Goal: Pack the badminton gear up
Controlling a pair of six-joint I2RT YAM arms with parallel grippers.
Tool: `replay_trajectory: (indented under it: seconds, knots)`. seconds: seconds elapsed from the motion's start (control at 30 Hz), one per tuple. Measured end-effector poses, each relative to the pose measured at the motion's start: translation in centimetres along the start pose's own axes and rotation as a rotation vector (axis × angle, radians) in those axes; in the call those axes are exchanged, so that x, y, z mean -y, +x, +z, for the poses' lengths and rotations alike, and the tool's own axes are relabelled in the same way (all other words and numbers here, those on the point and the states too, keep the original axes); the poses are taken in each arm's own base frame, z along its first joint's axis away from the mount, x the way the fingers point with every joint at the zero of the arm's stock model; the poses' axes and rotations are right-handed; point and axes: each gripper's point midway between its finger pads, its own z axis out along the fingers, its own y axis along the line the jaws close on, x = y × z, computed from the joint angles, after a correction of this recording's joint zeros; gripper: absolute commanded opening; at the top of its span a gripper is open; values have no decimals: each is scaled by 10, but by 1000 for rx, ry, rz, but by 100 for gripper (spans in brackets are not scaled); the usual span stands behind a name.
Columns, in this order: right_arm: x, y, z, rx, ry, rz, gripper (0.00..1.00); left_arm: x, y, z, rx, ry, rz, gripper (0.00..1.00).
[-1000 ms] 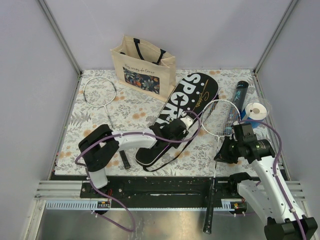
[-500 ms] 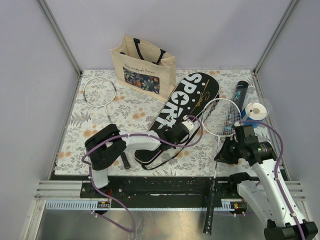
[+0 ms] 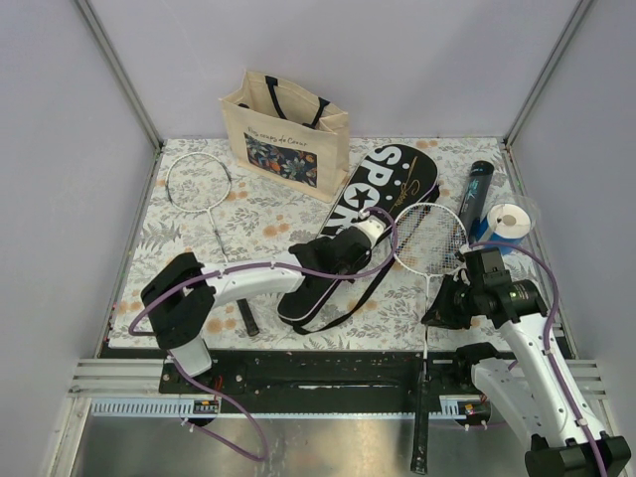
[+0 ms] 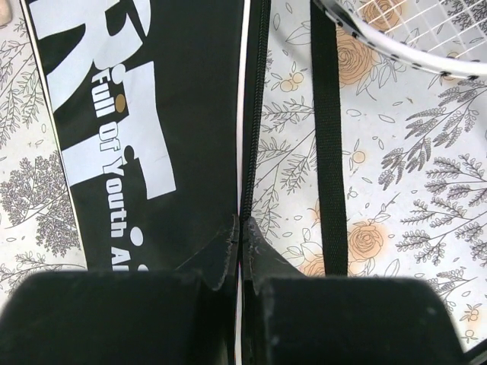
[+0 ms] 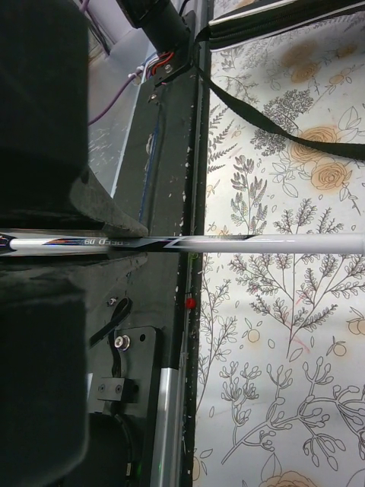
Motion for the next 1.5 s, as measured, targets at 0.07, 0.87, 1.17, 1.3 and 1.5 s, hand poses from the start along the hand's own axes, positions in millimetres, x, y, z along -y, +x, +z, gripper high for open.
replay_trajectory:
  seconds: [0.07,0.87,1.17,1.3,1.5]
  knots:
    - [-1,1,0,-3,-3,-1,0,0,-3,-2,-6,5,-7,0]
    - [-2,1,-1,0,-12,-6,0,4,46,32,-150,34,35,0]
    - [-1,1,-1,-1,-11,-6,0,5,50,34,-161,43,41,0]
    - [-1,1,-1,-2,-10,-6,0,5,50,35,-158,47,48,0]
    - [-2,1,-1,-1,-11,-6,0,5,57,37,-159,46,48,0]
